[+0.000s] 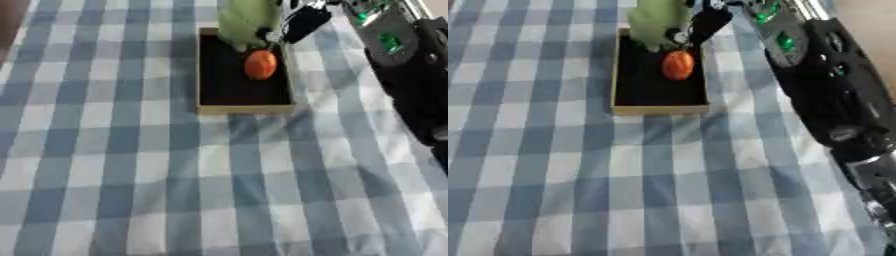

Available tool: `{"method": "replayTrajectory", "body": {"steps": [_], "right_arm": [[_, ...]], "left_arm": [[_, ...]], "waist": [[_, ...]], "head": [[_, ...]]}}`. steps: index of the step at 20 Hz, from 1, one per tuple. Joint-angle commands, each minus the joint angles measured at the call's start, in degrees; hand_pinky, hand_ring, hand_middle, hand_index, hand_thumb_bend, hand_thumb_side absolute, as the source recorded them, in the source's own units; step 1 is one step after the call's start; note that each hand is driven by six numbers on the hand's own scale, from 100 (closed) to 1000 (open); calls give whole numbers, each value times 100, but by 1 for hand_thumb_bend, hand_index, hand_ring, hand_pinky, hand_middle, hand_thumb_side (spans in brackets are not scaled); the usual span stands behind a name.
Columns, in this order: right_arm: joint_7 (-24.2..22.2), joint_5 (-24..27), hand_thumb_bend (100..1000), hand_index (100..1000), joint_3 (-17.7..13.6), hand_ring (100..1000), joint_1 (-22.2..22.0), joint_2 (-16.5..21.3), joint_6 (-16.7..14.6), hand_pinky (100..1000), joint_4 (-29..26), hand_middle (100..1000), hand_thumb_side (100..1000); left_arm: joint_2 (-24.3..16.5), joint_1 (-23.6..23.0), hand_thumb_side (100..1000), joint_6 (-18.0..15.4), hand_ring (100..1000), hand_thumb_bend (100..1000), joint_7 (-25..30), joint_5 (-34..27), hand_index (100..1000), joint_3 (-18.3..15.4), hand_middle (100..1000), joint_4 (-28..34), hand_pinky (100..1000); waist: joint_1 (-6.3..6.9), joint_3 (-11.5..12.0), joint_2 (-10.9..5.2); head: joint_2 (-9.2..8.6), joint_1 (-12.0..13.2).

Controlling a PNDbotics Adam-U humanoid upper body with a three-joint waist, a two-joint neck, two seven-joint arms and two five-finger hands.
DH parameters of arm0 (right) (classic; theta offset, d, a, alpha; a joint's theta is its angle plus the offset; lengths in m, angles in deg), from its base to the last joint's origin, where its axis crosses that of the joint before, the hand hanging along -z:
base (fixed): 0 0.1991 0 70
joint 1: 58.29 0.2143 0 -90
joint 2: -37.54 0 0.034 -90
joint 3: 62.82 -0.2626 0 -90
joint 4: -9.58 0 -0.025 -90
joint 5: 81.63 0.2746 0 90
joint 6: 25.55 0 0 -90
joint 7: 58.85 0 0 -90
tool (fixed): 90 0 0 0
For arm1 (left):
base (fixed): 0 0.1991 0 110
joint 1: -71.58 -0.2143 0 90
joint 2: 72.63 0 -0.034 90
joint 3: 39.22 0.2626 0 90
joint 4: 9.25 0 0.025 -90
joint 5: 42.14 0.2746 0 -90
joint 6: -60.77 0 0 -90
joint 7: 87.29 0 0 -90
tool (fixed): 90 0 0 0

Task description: Pick up objects on the table and place them in the box.

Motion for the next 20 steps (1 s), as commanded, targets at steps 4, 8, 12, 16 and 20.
{"method": "replayTrajectory", "body": {"steps": [4,8,12,16,20], "right_arm": [[220,-375,318,756,-120,726,199,-94,-178,618,675,596,372],[245,-436,334,771,-94,745,216,-182,-340,627,913,615,388],[247,-524,358,803,-112,774,265,-293,-444,652,1160,661,411],[183,-565,374,862,-191,801,304,-370,-599,672,1368,731,436],[55,-408,387,899,-234,844,293,-347,-757,698,1291,789,458]], "left_arm": [[-129,51,659,-5,821,104,19,-40,835,-36,721,85,837],[-124,62,662,-8,821,105,20,-46,835,-34,721,85,838],[-114,72,663,-9,821,105,25,-53,835,-29,721,85,837],[-107,68,665,-7,821,103,24,-57,835,-29,721,85,837],[-107,69,666,-3,821,102,25,-58,836,-28,722,85,837]], "waist": [[32,15,-84],[45,18,-76],[59,24,-71],[63,29,-62],[56,19,-57]], "head": [[30,-39],[30,-70],[30,-139],[30,-172],[30,-160]]}}
